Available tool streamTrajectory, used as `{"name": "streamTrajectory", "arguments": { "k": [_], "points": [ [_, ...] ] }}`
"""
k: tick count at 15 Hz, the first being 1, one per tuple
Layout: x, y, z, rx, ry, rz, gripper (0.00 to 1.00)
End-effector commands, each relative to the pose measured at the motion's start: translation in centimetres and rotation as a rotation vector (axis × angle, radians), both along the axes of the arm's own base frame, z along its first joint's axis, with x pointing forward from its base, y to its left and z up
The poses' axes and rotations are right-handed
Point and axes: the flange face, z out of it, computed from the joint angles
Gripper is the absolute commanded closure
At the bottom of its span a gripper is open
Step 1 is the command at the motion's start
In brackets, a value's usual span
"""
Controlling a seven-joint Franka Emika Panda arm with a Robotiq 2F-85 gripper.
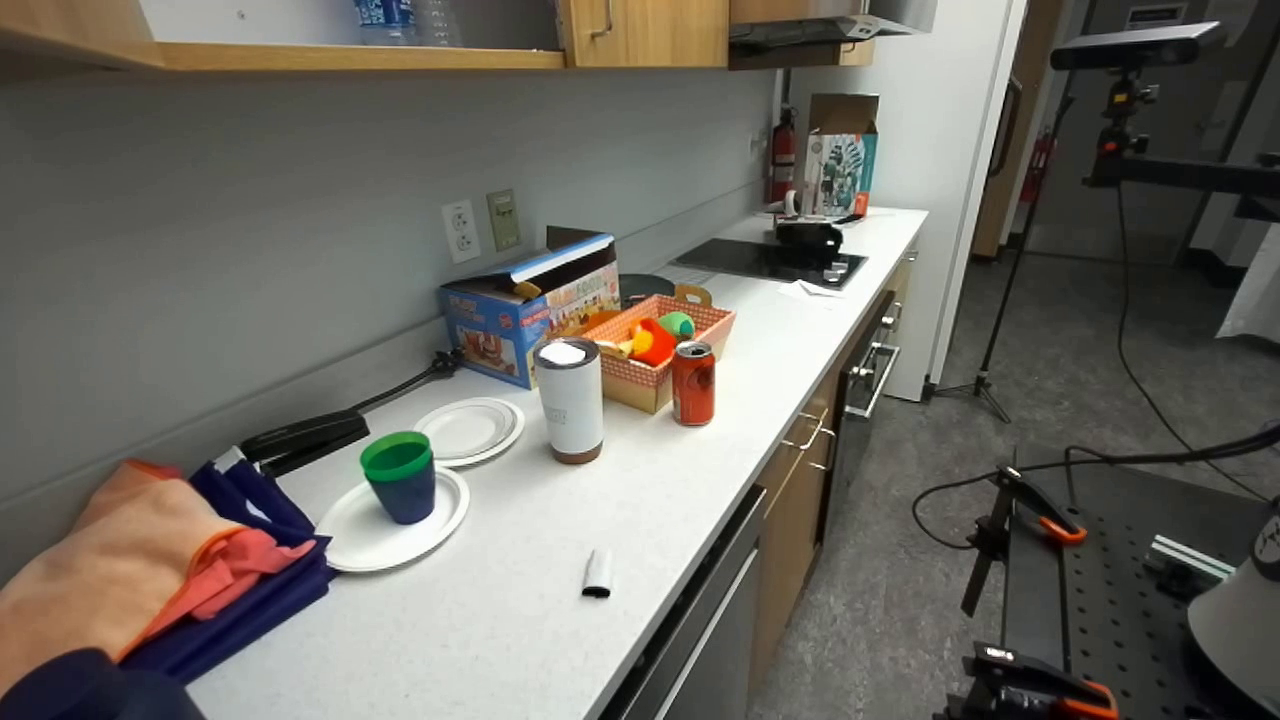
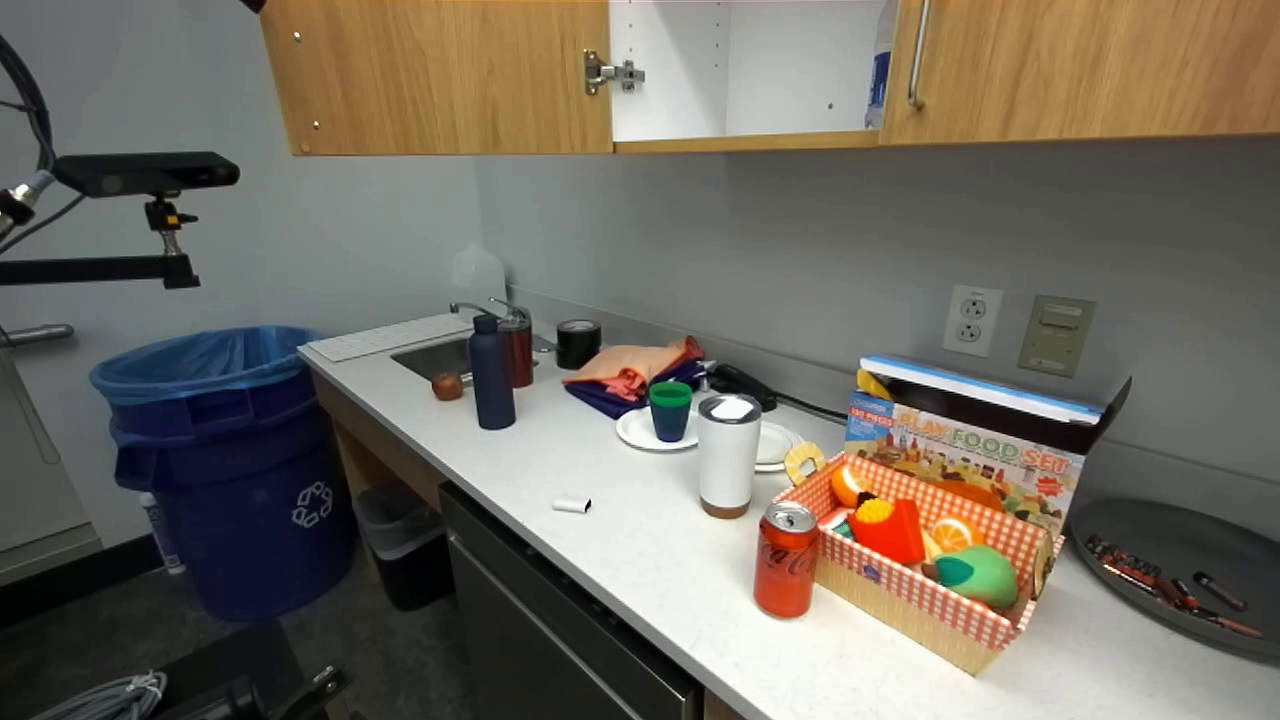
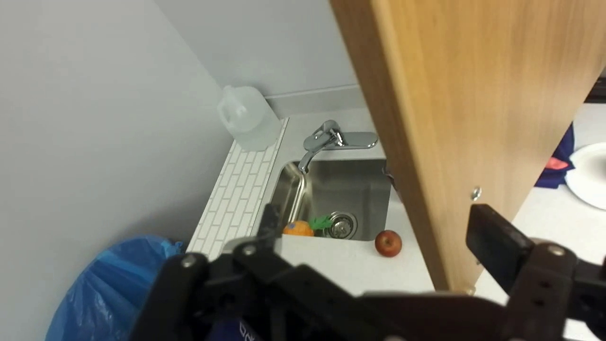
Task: Close the door to the cupboard
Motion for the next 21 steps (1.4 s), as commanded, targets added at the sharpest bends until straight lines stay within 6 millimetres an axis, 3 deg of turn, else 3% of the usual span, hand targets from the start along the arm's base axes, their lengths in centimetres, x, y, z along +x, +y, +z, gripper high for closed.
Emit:
{"name": "streamTrajectory", "arguments": {
  "k": [1, 8, 12, 16, 21],
  "points": [
    [0.9, -0.2, 1.5, -0.046, -0.097, -0.016, 0.0],
    [2.2, -1.0, 0.9, -0.124, -0.278, -0.097, 0.0],
    [2.9, -2.4, 1.3, -0.176, -0.354, -0.151, 0.0],
    [3.1, -5.0, 2.7, -0.246, -0.416, -0.211, 0.0],
    [2.1, -10.2, 6.6, -0.32, -0.491, -0.309, 0.0]
  ]
}}
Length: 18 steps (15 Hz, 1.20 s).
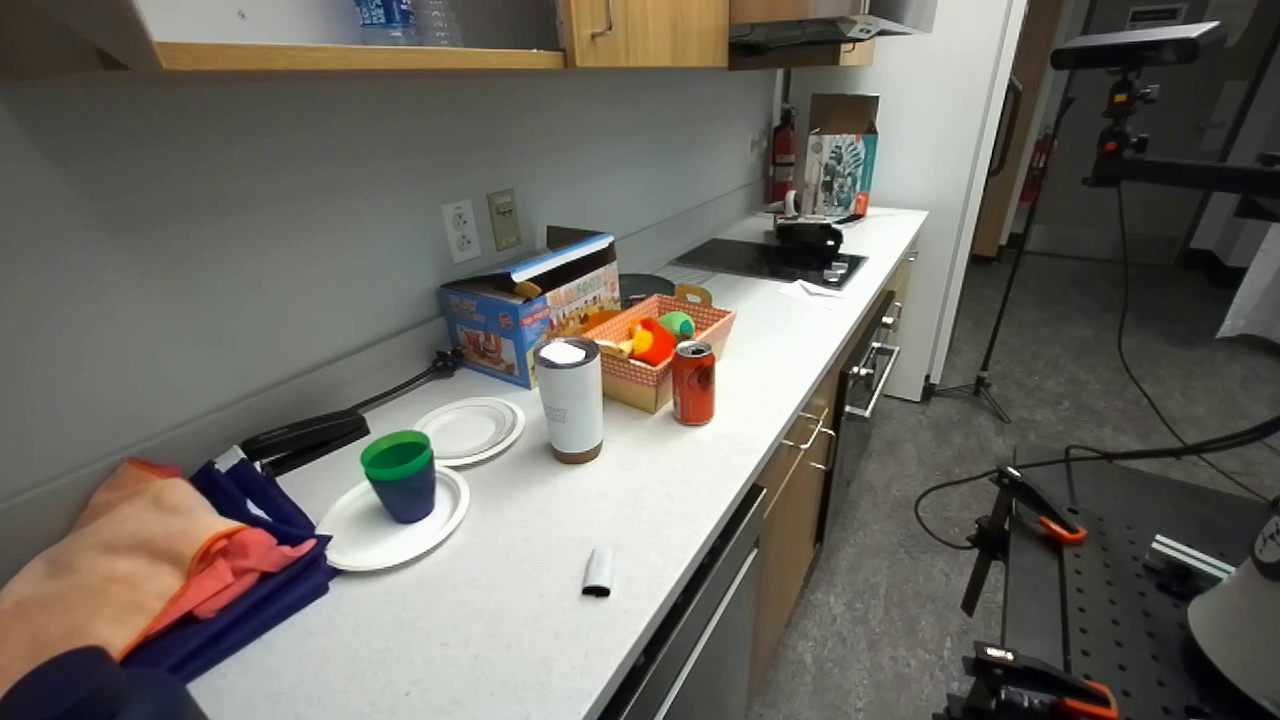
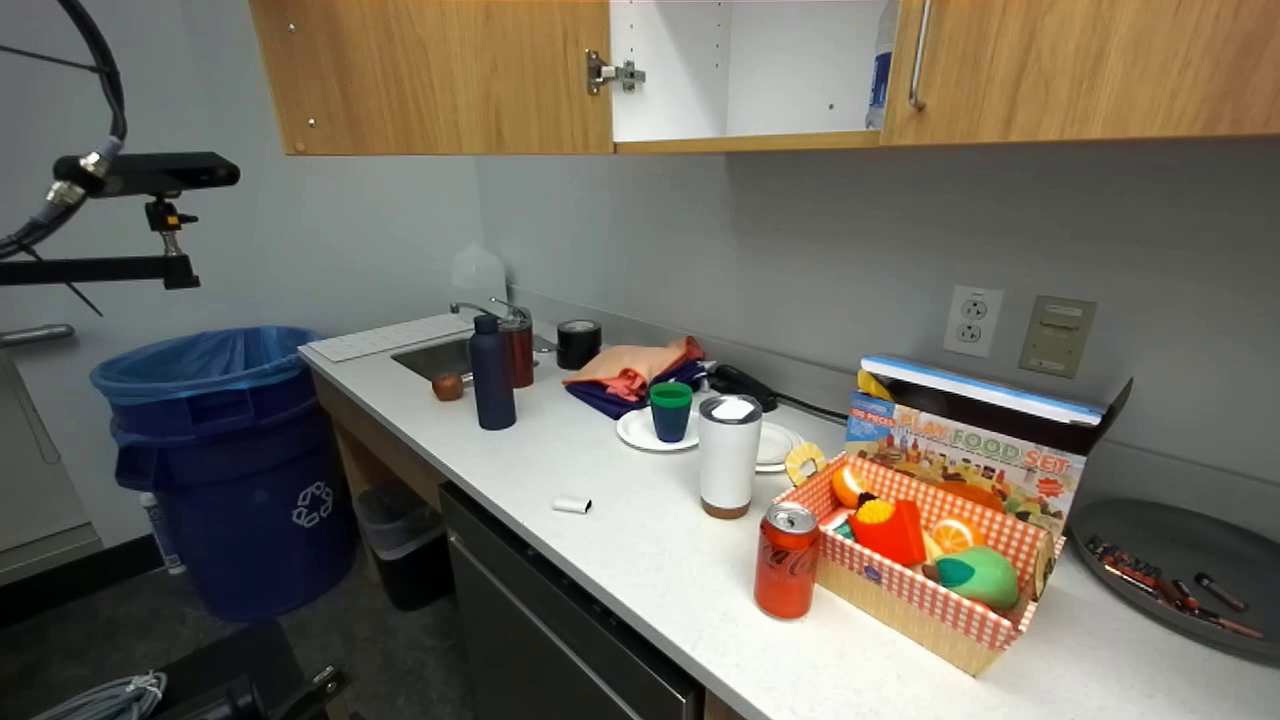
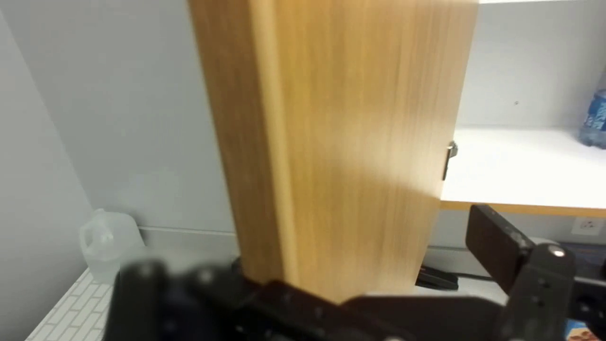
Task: Close the door to the cupboard
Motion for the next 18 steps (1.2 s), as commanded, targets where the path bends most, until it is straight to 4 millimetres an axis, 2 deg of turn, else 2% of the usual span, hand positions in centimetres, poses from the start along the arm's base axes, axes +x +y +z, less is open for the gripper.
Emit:
{"name": "streamTrajectory", "arguments": {
  "k": [1, 4, 12, 14, 15, 18],
  "points": [
    [-0.1, -5.6, 3.3, -0.066, -0.085, -0.12, 0.0],
    [-0.9, -9.3, 5.3, -0.087, -0.119, -0.195, 0.0],
    [-2.1, -15.9, 7.4, -0.156, -0.166, -0.385, 0.0],
    [-1.9, -16.9, 8.0, -0.141, -0.192, -0.441, 0.0],
    [-2.7, -15.4, 7.5, -0.121, -0.16, -0.378, 0.0],
    [-1.6, -16.6, 7.6, -0.13, -0.166, -0.422, 0.0]
  ]
}}
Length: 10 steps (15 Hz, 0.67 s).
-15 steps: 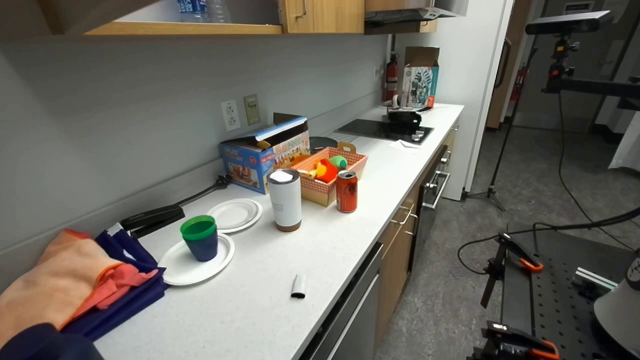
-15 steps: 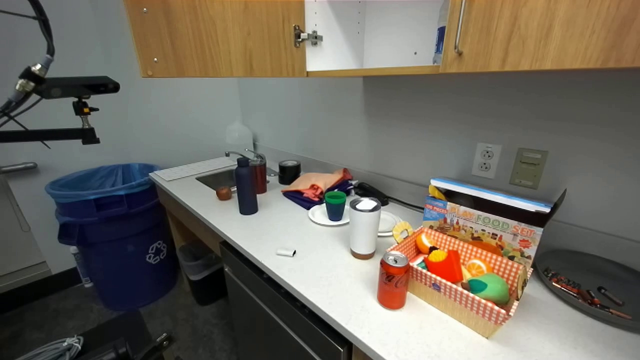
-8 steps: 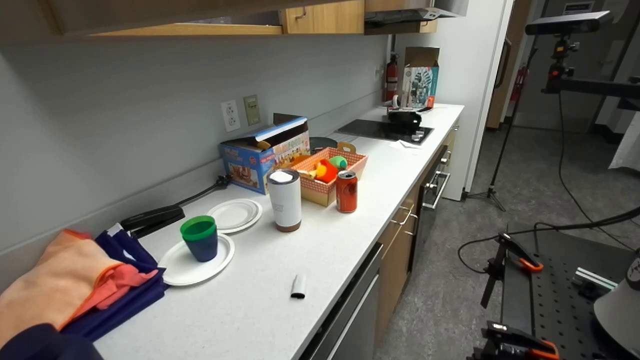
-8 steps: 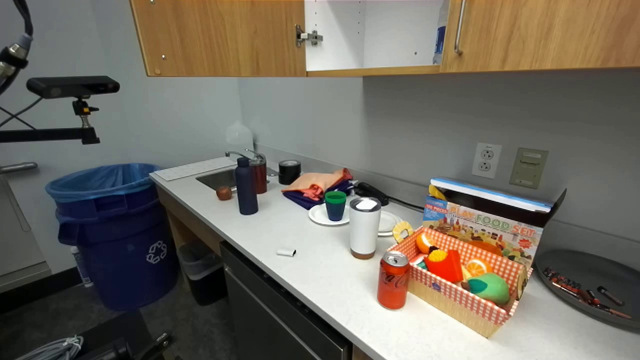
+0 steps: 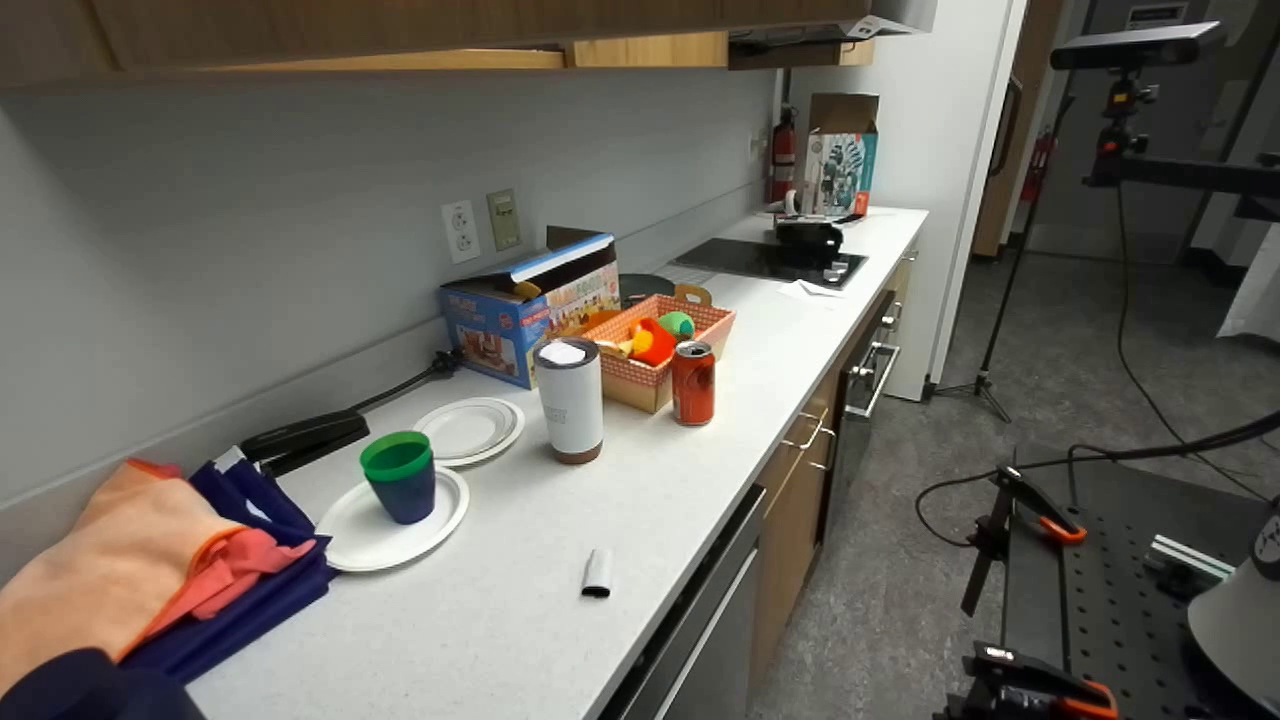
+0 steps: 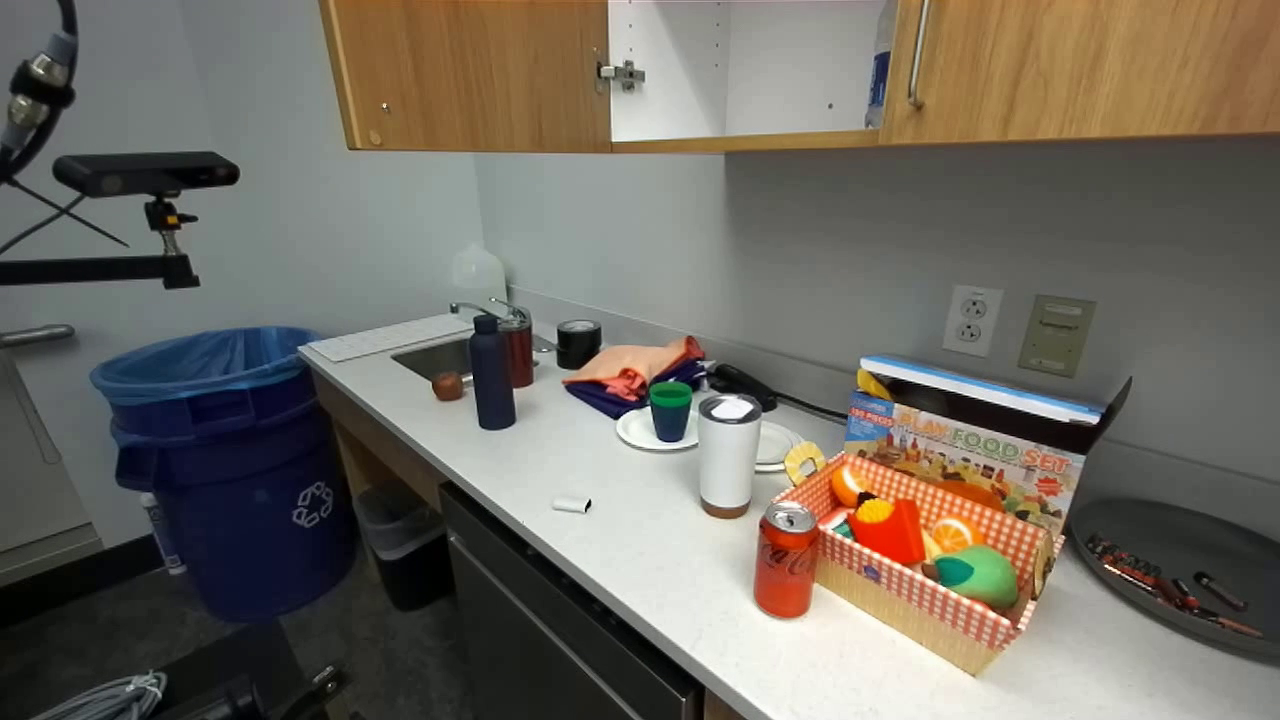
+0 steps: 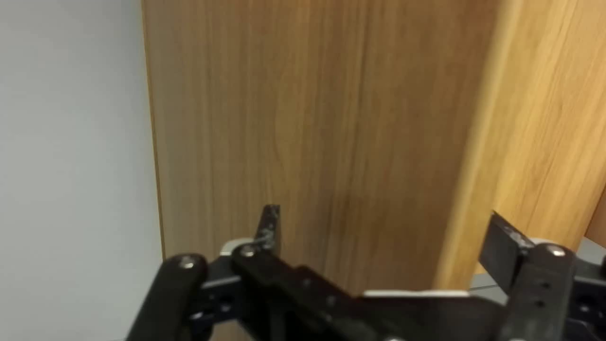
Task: Close the door to the cupboard
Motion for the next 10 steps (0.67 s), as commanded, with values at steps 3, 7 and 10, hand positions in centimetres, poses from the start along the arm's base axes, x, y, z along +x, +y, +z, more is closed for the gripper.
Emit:
{"name": "streamTrajectory", "arguments": {
  "k": [3, 7, 10],
  "points": [
    [0.1, 0.0, 0.1, 0.0, 0.0, -0.003, 0.0],
    [1.0, -0.2, -0.2, -0.032, -0.005, -0.03, 0.0],
    [4.8, -1.7, -1.9, -0.115, -0.013, -0.105, 0.0]
  ]
}}
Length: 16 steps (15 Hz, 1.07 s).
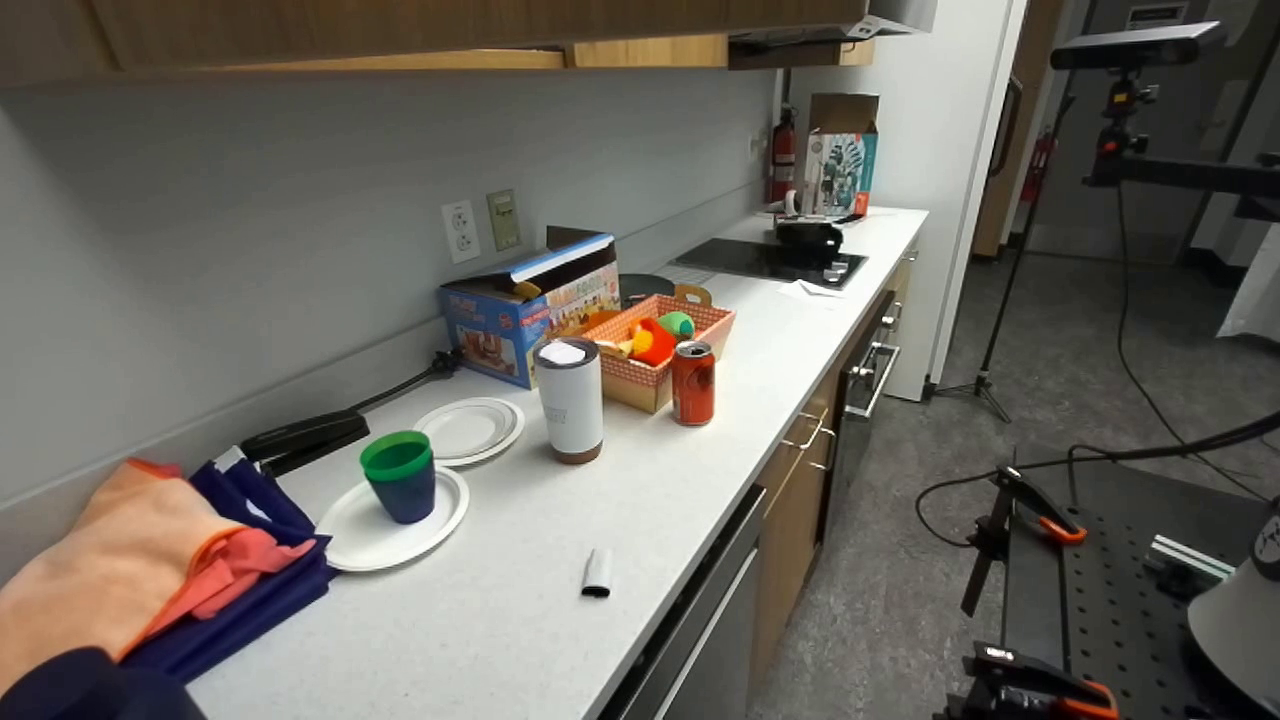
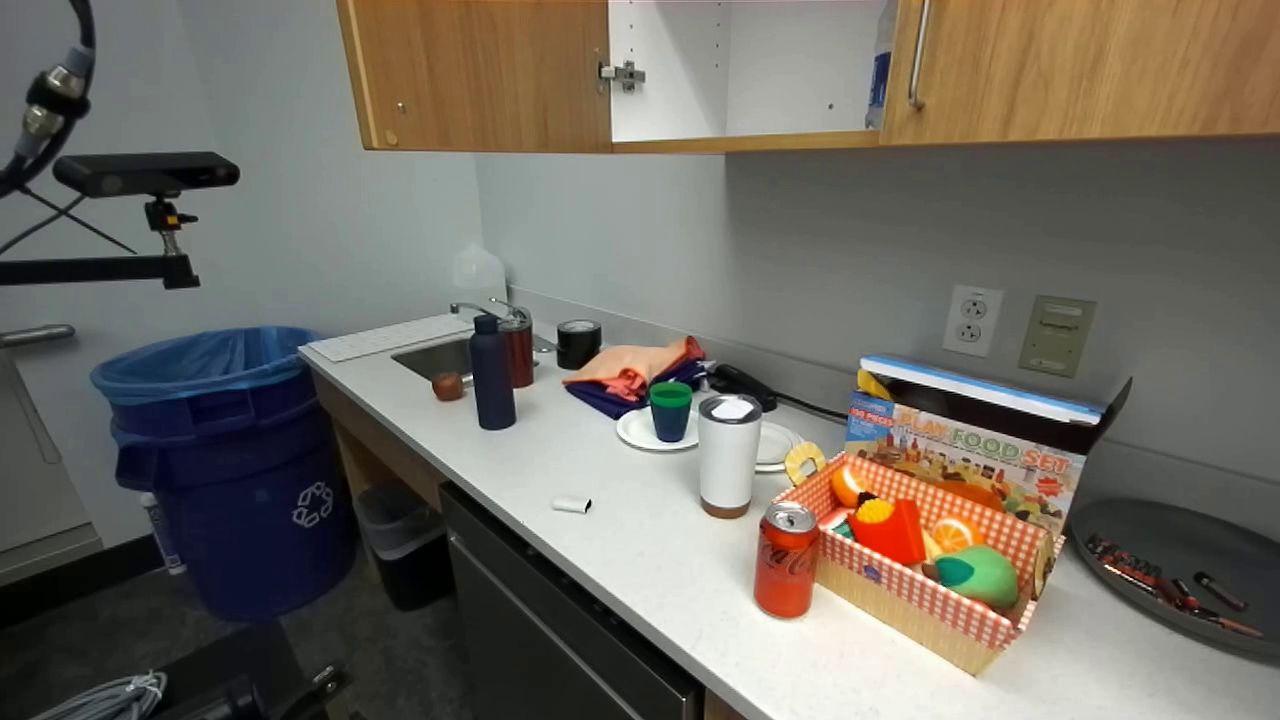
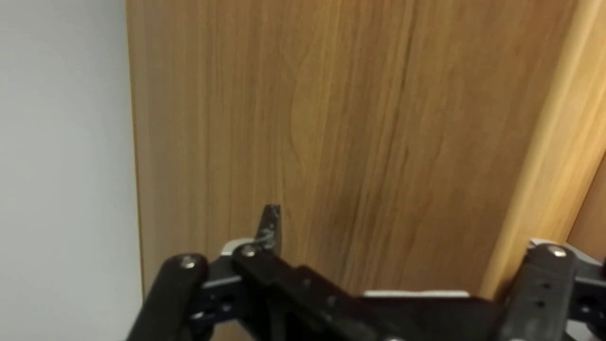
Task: Close the door to the cupboard
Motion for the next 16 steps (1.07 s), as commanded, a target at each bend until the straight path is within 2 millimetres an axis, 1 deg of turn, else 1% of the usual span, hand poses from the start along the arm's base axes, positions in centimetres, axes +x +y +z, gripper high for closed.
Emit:
{"name": "streamTrajectory", "arguments": {
  "k": [1, 2, 4, 9, 10, 12, 14, 16],
  "points": [
    [4.6, -1.9, -1.4, -0.103, -0.02, -0.094, 0.0],
    [5.8, -2.7, -1.8, -0.126, -0.025, -0.127, 0.0],
    [7.1, -4.2, -1.8, -0.148, -0.046, -0.183, 0.0],
    [7.1, -4.7, -1.1, -0.157, -0.103, -0.219, 0.0],
    [7.0, -4.8, -1.2, -0.158, -0.082, -0.231, 0.0],
    [6.7, -4.7, -1.8, -0.146, 0.072, -0.194, 0.0],
    [6.6, -5.4, -0.9, -0.157, 0.065, -0.22, 0.0],
    [6.5, -5.5, -0.3, -0.135, 0.1, -0.207, 0.0]
  ]
}}
